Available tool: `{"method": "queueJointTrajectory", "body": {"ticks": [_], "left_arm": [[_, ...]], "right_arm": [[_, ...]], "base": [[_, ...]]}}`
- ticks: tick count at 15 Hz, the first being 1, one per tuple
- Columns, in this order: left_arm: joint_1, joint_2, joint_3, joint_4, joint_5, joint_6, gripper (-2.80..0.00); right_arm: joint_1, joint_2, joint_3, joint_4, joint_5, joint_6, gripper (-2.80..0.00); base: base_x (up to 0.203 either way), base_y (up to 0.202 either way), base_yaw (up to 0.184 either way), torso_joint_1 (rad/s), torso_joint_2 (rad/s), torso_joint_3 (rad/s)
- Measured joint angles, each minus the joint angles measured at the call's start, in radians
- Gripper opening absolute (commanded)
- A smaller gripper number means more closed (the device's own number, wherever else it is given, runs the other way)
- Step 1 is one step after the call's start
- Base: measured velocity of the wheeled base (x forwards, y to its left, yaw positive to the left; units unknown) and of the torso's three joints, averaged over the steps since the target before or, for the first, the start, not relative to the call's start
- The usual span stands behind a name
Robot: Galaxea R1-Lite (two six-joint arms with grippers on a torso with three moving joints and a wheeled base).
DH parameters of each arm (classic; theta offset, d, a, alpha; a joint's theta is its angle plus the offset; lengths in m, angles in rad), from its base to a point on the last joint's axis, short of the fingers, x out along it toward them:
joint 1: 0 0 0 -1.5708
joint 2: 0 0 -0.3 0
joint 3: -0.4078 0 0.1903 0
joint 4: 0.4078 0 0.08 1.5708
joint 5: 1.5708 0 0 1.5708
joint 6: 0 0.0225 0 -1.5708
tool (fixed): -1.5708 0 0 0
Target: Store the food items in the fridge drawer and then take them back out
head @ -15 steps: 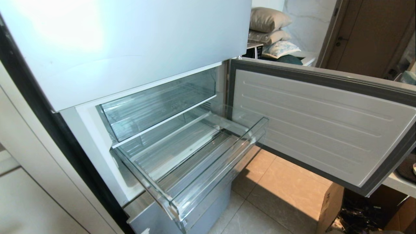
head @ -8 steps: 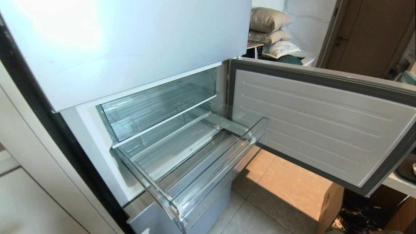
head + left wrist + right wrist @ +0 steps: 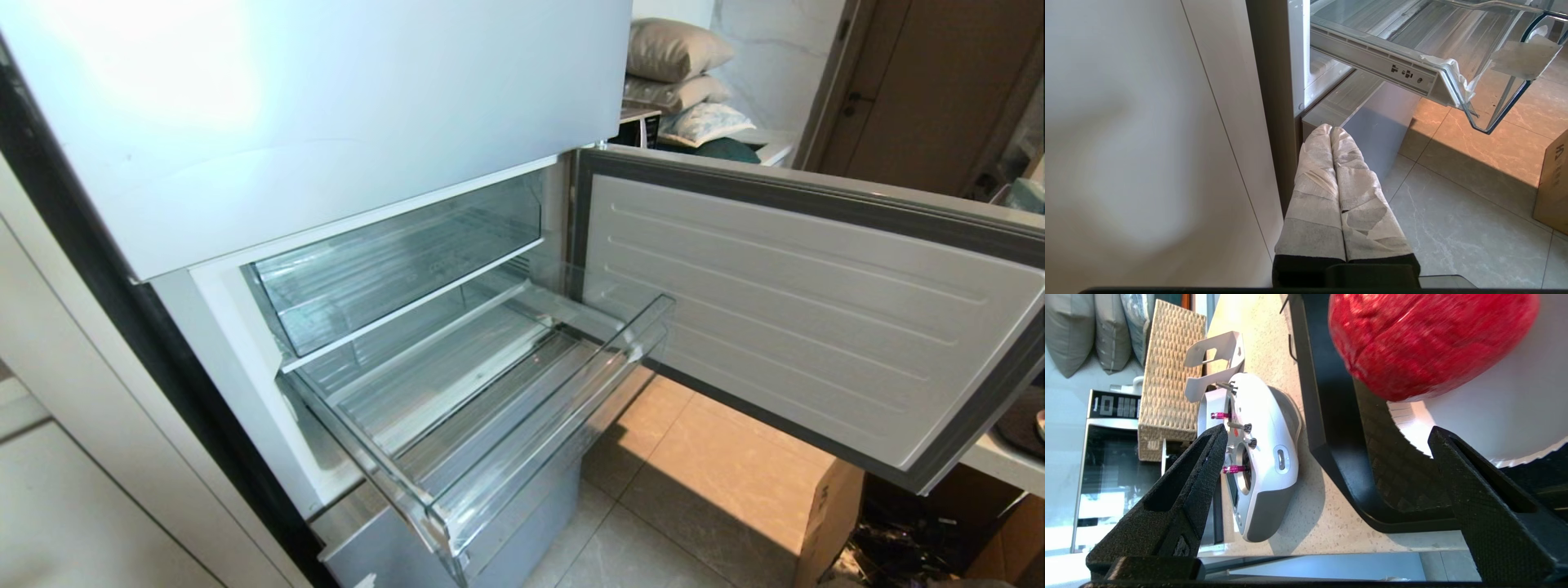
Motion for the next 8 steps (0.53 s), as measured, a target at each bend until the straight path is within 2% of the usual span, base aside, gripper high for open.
{"method": "queueJointTrajectory", "body": {"ticks": [4,8], "left_arm": [[0.000,0.000,0.000,0.000,0.000,0.000,-2.80],[0.000,0.000,0.000,0.000,0.000,0.000,-2.80]], "right_arm": [[-0.031,0.007,-0.003,0.000,0.001,0.004,0.00],[-0.056,0.011,-0.004,0.001,0.001,0.054,0.00]], "base": [[0.000,0.000,0.000,0.000,0.00,0.000],[0.000,0.000,0.000,0.000,0.00,0.000]]}}
